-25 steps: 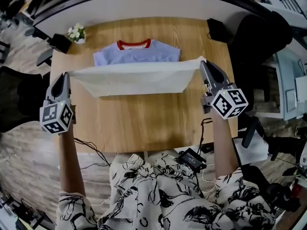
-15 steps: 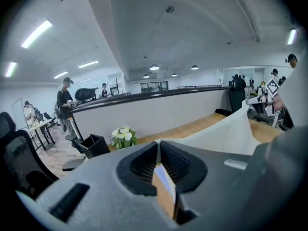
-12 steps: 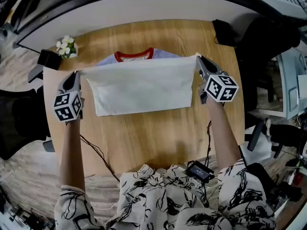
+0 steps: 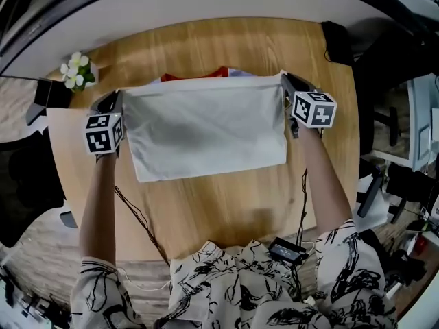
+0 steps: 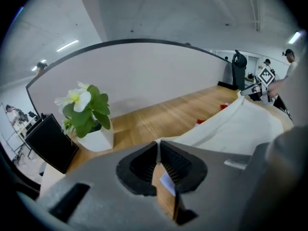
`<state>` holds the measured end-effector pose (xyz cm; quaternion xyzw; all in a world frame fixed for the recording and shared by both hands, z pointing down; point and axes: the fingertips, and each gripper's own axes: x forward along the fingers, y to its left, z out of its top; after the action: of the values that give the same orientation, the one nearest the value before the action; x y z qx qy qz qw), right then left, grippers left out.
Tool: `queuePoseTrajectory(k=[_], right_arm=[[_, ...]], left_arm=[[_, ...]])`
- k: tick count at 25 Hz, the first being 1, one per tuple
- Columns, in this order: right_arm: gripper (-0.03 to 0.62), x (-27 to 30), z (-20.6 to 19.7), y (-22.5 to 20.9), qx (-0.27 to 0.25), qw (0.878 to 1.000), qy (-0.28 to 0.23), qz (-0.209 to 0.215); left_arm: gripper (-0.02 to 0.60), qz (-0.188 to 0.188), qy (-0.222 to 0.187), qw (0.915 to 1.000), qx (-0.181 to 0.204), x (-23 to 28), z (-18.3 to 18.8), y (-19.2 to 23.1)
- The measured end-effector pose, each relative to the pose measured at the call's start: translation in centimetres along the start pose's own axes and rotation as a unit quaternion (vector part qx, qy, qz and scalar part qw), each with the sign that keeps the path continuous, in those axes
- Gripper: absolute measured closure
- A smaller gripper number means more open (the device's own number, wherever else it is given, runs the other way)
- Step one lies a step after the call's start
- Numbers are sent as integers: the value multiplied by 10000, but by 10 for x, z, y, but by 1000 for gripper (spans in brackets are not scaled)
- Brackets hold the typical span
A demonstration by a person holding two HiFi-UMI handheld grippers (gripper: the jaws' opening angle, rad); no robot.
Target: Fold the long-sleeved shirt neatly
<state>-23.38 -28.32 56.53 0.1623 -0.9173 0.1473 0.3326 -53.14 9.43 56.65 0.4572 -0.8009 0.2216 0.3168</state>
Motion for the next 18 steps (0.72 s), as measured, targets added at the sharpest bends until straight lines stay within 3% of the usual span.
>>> queuePoseTrajectory(k=[5,7,9,11,13,14,16,17,18], right_arm=[[514,15,-11,-7,-171,9996,155,-145],[488,17,-13,-11,-229,9995,189,-88],[447,16,-11,-13,-33,9996,110,275],[419,9,-4,-19,397,9961,-67,790],[394,-5,13,-29,567,9919,-323,1094],[381,-13,22,-34,364,9916,-449,1154],[364,-26,40,-30,-687,9881,-582,1245],[361,-30,46,-21,-1421,9796,-560,1307],[361,-30,49,-8,-2161,9652,-484,1391]], left_arm=[[543,-42,123,9996,270,20,-13,-1],[505,-250,15,9994,251,23,-15,-4],[478,-694,-232,9972,-147,19,-13,-3],[438,-1173,-546,9896,-621,7,-7,5],[401,-1449,-860,9837,-623,-11,4,19],[388,-1504,-986,9830,-368,-20,11,24],[379,-1470,-1059,9810,691,-34,23,24],[379,-1413,-971,9747,1438,-35,26,17],[379,-1356,-817,9621,2220,-34,26,8]])
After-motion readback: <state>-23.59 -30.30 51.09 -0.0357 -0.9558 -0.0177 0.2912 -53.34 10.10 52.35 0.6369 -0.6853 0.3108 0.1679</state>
